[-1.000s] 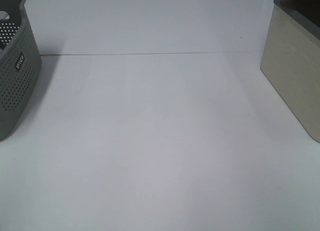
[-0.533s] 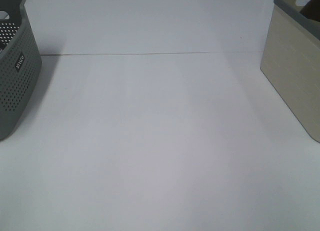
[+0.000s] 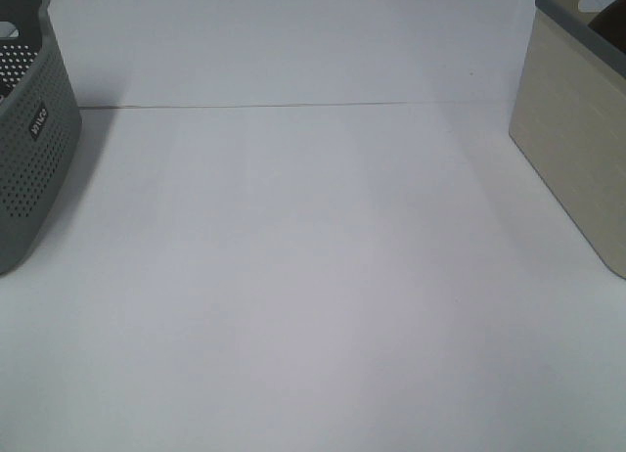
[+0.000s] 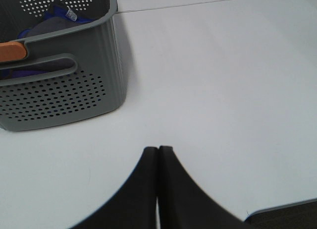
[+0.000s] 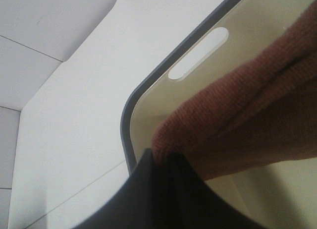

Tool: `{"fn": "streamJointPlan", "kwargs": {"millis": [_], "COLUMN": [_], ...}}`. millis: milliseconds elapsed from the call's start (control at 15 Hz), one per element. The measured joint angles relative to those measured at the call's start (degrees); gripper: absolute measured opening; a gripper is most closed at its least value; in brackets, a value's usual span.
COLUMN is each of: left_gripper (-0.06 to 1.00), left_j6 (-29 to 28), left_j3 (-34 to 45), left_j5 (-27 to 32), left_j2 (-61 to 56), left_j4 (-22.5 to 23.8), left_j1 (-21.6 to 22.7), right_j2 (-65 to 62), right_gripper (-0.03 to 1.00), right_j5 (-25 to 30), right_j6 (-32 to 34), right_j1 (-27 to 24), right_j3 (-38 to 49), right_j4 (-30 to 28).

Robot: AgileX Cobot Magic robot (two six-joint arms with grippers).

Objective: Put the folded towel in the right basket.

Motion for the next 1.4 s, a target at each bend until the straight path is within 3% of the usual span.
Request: {"fn": "streamJointPlan", "kwargs": {"millis": [67, 333, 400, 867, 1400], "left_gripper": [0.00, 0.00, 0.00, 0.00, 0.00], "left_j6": [0.0, 0.0, 0.0, 0.0, 0.0], "left_j3": [0.0, 0.0, 0.0, 0.0, 0.0], "left_j5": [0.0, 0.0, 0.0, 0.0, 0.0], "left_j2": [0.0, 0.0, 0.0, 0.0, 0.0], "left_j4": [0.0, 0.0, 0.0, 0.0, 0.0], "left_j1": [0.0, 0.0, 0.0, 0.0, 0.0], "right_j2": [0.0, 0.0, 0.0, -4.1, -16.8], "right_gripper": [0.14, 0.74, 0.80, 0.83, 0.83], "right_j5": [0.1, 2.2, 3.0, 6.5, 20.5], "right_j6": [0.0, 0.0, 0.3, 1.4, 0.9], "right_j1": [0.0, 0.0, 0.0, 0.0, 0.0], "right_j3": [0.0, 0.0, 0.0, 0.0, 0.0], "right_j4": [0.0, 0.0, -0.1, -0.7, -10.8]}}
